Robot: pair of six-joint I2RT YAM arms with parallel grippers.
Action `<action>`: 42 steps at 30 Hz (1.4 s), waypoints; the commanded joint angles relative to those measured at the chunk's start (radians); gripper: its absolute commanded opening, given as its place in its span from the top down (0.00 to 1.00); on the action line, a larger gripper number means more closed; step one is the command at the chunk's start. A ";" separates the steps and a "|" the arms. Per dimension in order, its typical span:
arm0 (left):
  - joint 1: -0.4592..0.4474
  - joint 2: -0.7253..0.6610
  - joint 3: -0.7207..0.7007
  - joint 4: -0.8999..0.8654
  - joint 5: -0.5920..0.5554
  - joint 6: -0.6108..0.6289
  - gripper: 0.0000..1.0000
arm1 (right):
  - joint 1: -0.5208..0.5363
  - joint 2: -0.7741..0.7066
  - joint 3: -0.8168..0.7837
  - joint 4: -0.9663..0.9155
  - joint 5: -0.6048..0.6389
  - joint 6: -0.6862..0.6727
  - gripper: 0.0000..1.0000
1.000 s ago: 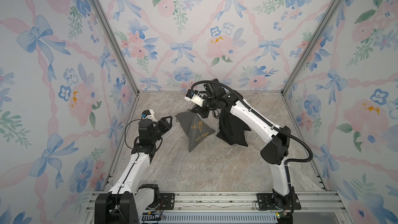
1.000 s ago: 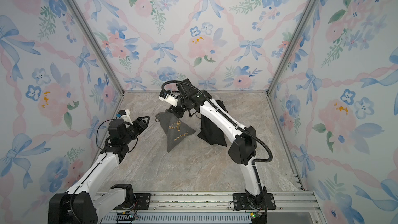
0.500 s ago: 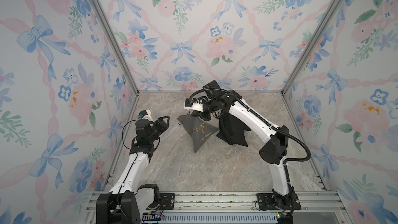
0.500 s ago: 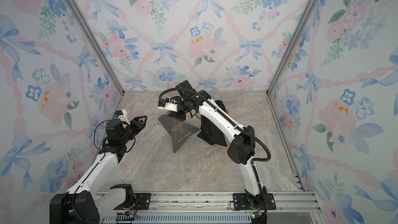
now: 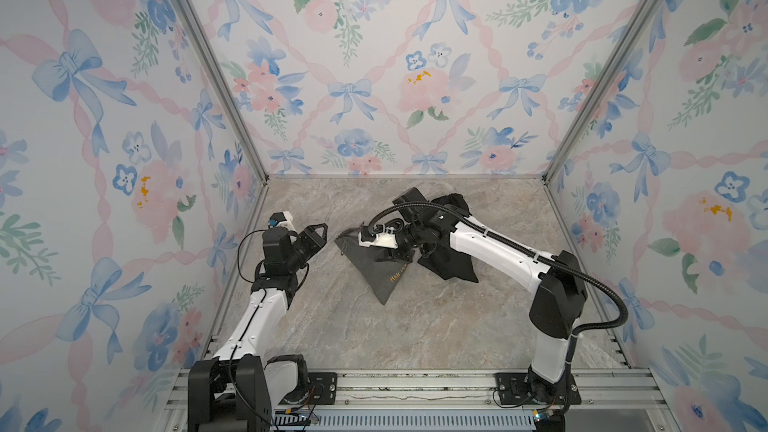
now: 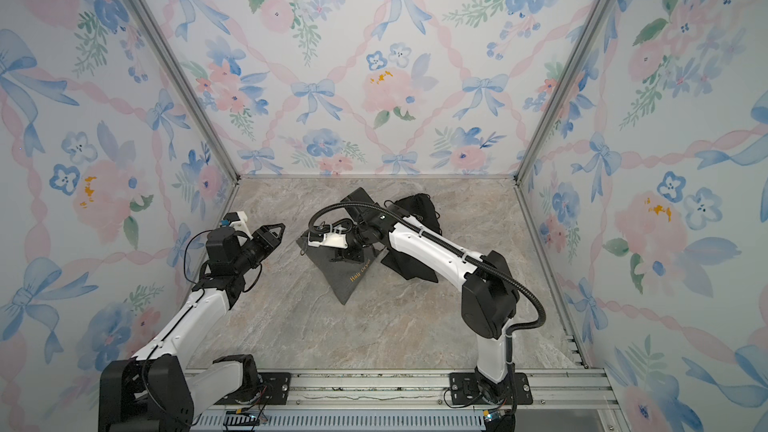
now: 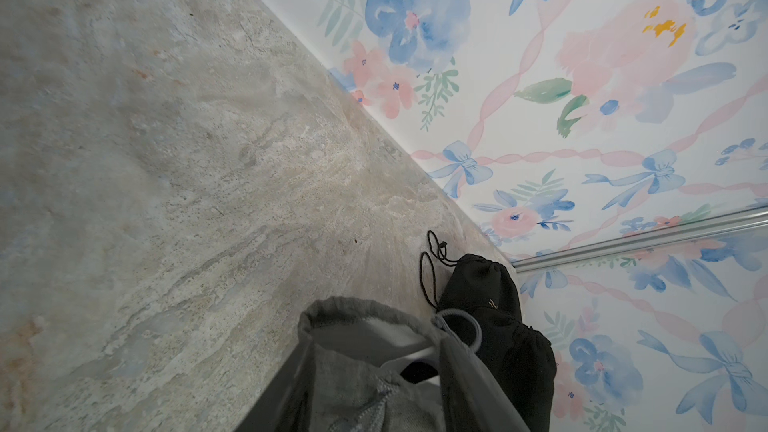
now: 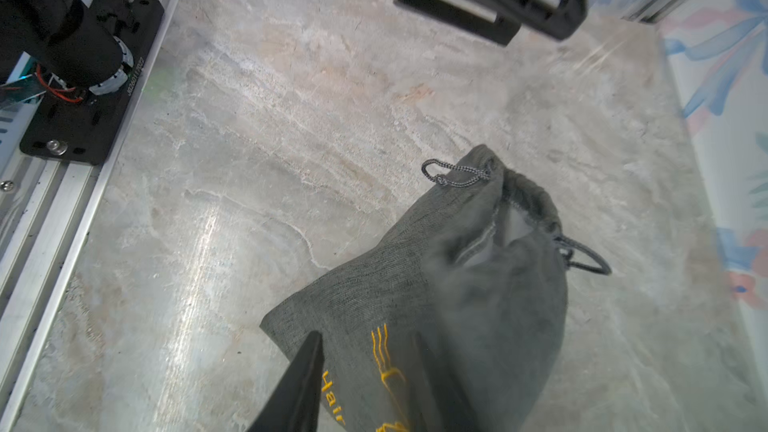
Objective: Pack away hair dryers
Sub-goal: Adjust the drawstring bag at the center of the board.
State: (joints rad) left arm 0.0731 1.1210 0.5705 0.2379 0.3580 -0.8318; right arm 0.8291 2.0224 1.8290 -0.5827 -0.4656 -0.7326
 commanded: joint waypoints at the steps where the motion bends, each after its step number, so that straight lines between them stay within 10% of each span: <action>1: 0.003 0.014 0.016 0.036 0.024 -0.006 0.50 | 0.013 -0.021 -0.039 0.219 -0.050 0.127 0.63; 8: -0.001 0.035 -0.004 0.063 0.027 -0.021 0.50 | 0.018 -0.080 -0.182 0.545 0.060 0.413 0.52; 14: -0.001 0.046 0.001 0.064 0.027 -0.020 0.49 | 0.074 -0.166 -0.388 0.688 0.415 0.649 0.43; 28: -0.004 0.025 -0.004 0.068 0.040 -0.021 0.49 | 0.248 -0.039 -0.478 0.681 0.831 0.560 0.43; 35: -0.002 0.005 -0.011 0.067 0.032 -0.021 0.49 | 0.240 0.049 -0.438 0.669 0.836 0.519 0.46; 42: -0.002 0.007 0.006 0.067 0.033 -0.026 0.49 | 0.185 0.070 -0.440 0.667 0.860 0.568 0.85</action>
State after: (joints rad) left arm 0.0727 1.1404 0.5705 0.2897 0.3832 -0.8505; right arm 1.0534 2.0743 1.3743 0.0795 0.3561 -0.1997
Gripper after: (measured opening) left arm 0.512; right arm 0.184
